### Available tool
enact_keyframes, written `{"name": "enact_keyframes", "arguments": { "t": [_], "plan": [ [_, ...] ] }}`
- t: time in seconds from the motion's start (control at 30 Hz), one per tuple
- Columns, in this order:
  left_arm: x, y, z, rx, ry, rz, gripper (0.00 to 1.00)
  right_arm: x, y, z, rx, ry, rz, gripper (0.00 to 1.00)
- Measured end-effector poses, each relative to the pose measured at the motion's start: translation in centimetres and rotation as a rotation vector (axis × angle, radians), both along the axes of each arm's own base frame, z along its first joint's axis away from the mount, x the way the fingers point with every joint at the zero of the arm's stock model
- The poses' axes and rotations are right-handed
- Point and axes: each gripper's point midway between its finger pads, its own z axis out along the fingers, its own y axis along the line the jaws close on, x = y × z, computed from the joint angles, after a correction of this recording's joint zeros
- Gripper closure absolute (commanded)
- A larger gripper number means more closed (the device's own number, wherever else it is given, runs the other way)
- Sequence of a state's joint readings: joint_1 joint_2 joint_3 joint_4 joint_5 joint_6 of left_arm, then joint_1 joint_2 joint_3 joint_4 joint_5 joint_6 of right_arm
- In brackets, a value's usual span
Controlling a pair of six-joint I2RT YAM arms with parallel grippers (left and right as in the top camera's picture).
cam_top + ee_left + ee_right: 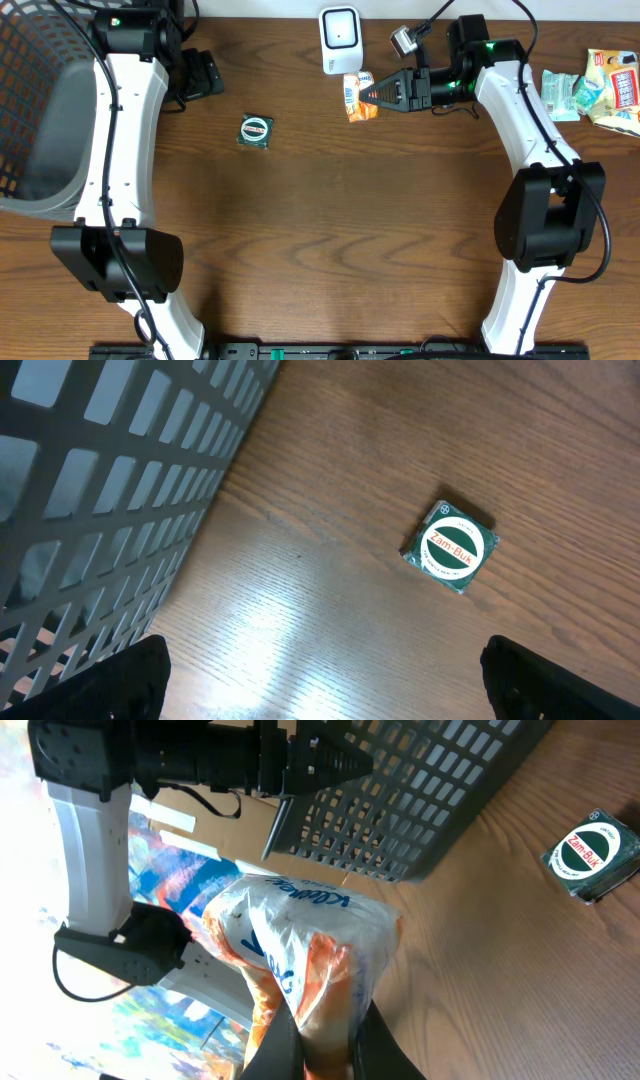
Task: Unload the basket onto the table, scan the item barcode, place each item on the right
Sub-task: 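Hold the orange packet up in front of the scanner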
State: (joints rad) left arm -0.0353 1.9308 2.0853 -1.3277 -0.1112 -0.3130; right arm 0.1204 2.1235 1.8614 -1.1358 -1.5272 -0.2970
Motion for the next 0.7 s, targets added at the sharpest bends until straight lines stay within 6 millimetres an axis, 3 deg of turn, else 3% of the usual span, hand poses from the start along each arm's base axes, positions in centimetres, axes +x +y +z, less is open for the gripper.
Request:
{"name": "enact_keyframes", "arguments": {
  "t": [0.13, 0.23, 0.33, 0.47, 0.57, 0.7],
  "plan": [
    [0.0, 0.0, 0.0, 0.000, 0.000, 0.000, 0.02, 0.1, 0.0, -0.3, -0.016, -0.003, -0.003, 0.99],
    [0.0, 0.0, 0.0, 0.000, 0.000, 0.000, 0.02, 0.4, -0.1, -1.9, -0.109, -0.020, -0.018, 0.99],
    [0.0, 0.0, 0.0, 0.000, 0.000, 0.000, 0.02, 1.3, -0.4, -5.8, -0.348, -0.019, -0.063, 0.99],
    [0.0, 0.0, 0.0, 0.000, 0.000, 0.000, 0.03, 2.4, -1.9, -13.2, -0.910, -0.014, -0.190, 0.99],
    [0.0, 0.0, 0.0, 0.000, 0.000, 0.000, 0.02, 3.3, -1.9, -14.7, -1.113, -0.116, -0.251, 0.99],
    [0.0, 0.0, 0.0, 0.000, 0.000, 0.000, 0.02, 6.1, -1.0, -14.6, -1.270, -0.323, -0.362, 0.99]
  ]
}}
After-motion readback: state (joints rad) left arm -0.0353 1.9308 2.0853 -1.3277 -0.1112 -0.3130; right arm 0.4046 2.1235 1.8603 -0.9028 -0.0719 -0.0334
